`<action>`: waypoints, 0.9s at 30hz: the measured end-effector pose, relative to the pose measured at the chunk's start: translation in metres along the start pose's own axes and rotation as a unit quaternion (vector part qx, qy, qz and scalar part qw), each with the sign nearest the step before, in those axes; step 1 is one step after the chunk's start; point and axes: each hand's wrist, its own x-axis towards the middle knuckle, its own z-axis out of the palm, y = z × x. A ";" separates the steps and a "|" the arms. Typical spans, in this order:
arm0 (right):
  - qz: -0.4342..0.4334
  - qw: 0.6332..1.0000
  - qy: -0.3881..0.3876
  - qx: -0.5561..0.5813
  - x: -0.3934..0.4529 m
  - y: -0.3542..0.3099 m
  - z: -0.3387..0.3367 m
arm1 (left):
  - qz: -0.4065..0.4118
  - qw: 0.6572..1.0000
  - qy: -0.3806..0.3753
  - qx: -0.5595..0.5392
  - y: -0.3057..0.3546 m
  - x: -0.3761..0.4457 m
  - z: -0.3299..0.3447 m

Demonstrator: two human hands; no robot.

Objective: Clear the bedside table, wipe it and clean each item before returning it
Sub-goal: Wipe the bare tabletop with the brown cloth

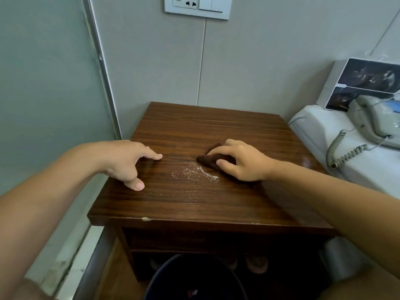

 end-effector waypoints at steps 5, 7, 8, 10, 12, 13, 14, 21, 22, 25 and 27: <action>-0.096 0.995 0.002 0.011 -0.064 -0.062 0.013 | 0.001 1.000 0.004 0.012 -0.001 0.001 0.004; -0.121 0.992 -0.013 0.027 -0.085 -0.078 0.011 | 0.003 1.000 0.002 0.005 -0.003 0.001 0.006; -0.126 0.991 -0.021 0.042 -0.091 -0.082 0.010 | 0.005 1.000 0.002 -0.002 -0.005 0.001 0.007; -0.115 0.989 0.002 0.090 -0.091 -0.081 0.003 | 0.010 1.000 0.000 -0.012 -0.009 0.002 0.008; -0.066 0.987 0.076 0.128 -0.075 -0.065 -0.008 | 0.016 1.000 -0.002 -0.022 -0.011 0.002 0.007; -0.032 0.986 0.107 0.125 -0.063 -0.054 -0.014 | 0.018 0.999 -0.001 -0.027 -0.012 0.002 0.007; 0.006 0.987 0.121 0.107 -0.051 -0.044 -0.019 | 0.019 0.999 0.002 -0.029 -0.012 0.001 0.007; 0.079 0.992 0.077 0.056 0.045 -0.020 -0.007 | 0.011 1.000 0.011 -0.010 -0.009 0.001 0.006; 0.082 0.994 0.052 0.040 0.058 -0.020 -0.001 | 0.012 1.000 0.011 -0.008 -0.008 0.001 0.006; 0.089 0.996 0.002 0.010 0.085 -0.019 0.011 | 0.017 1.000 0.011 -0.010 -0.008 0.001 0.005; 0.060 0.998 0.002 0.015 0.090 -0.024 0.014 | 0.020 1.000 0.015 -0.013 -0.010 0.001 0.004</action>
